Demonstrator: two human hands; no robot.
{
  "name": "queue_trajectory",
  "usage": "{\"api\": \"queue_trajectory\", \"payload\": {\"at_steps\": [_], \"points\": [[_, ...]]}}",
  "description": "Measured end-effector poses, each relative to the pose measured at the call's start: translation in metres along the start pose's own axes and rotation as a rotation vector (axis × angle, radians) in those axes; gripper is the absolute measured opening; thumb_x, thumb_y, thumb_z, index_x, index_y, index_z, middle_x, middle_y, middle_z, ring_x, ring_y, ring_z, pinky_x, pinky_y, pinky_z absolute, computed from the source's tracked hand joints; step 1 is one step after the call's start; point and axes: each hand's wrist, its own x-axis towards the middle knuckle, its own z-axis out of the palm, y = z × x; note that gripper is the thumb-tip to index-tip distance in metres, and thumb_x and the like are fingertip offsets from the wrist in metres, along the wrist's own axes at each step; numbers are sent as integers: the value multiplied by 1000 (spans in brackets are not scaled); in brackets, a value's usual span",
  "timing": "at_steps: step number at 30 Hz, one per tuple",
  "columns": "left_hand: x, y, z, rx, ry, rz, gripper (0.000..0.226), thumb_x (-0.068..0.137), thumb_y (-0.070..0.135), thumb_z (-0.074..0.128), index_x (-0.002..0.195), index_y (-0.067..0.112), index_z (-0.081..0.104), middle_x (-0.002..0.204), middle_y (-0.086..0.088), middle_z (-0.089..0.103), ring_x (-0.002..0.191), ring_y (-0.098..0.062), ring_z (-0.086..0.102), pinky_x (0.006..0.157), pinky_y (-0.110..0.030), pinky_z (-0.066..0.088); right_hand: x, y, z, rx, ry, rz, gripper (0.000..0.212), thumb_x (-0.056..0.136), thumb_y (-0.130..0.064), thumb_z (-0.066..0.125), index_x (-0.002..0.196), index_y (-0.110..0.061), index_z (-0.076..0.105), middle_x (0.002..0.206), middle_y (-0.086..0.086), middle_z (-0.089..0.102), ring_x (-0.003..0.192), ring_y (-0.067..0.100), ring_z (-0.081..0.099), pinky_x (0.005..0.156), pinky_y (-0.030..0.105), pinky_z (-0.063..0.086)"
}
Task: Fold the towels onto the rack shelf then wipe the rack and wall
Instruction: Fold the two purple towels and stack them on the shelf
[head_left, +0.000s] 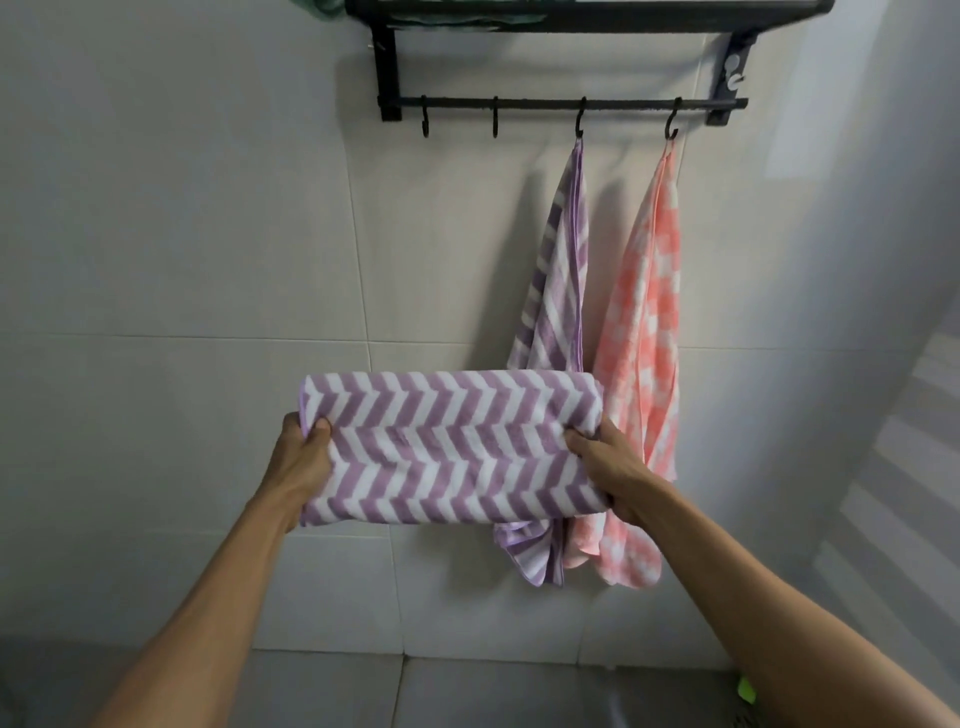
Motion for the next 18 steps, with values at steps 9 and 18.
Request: {"api": "queue_trajectory", "payload": {"at_steps": [9, 18], "points": [[14, 40, -14, -299, 64, -48, 51, 81, 62, 70, 94, 14, 64, 94, -4, 68, 87, -24, 66, 80, -36, 53, -16, -22, 13, -186, 311, -280, 47, 103, -45, 47, 141, -17, 44, 134, 3, 58, 123, 25, 55, 112, 50, 42], [-10, 86, -7, -422, -309, -77, 73, 64, 64, 81, 116, 14, 67, 111, -8, 76, 94, -27, 75, 79, -43, 60, -49, -63, -43, -7, 371, -303, 38, 82, -47, 76, 94, -12, 70, 91, 6, 75, 71, 10, 74, 63, 27, 61]]}}
